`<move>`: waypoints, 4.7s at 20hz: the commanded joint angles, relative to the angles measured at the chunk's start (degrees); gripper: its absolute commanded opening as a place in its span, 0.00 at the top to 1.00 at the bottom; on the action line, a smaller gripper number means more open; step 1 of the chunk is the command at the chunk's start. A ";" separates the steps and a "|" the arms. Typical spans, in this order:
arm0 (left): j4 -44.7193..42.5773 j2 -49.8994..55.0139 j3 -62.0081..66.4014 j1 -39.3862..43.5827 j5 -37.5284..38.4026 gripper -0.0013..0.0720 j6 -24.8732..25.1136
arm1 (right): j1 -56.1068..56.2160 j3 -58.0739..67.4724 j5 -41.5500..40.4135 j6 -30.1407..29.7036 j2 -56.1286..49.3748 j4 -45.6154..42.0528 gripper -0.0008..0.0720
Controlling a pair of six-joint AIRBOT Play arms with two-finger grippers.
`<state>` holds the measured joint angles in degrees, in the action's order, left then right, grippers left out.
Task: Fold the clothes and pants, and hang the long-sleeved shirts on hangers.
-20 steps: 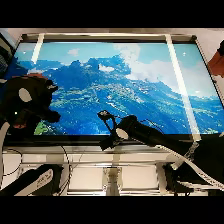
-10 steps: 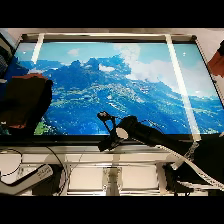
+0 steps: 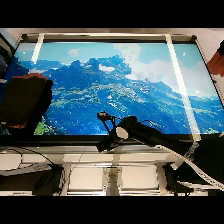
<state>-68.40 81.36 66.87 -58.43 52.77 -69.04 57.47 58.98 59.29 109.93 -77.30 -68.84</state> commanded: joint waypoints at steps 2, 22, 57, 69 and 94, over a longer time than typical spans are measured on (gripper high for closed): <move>1.62 3.58 0.48 -2.62 0.13 0.06 0.28 | 0.00 0.07 -0.37 0.11 0.04 1.20 0.96; 23.15 3.41 3.76 -0.83 1.97 0.95 10.97 | -1.55 1.68 0.63 -0.26 0.17 -0.39 0.96; -1.90 -19.12 23.32 70.12 53.18 0.95 6.01 | -12.98 3.65 2.27 -67.82 8.81 7.06 0.11; -1.90 -19.10 23.32 70.12 53.16 0.95 6.01 | -22.60 9.05 1.40 -87.86 -5.09 17.79 0.12; -3.65 -19.06 23.32 70.12 53.11 0.95 6.51 | -24.09 19.93 20.02 -100.61 -21.88 29.57 0.23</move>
<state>-71.99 62.28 90.13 11.66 105.91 -62.59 33.30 78.22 74.50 7.73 -98.21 -39.81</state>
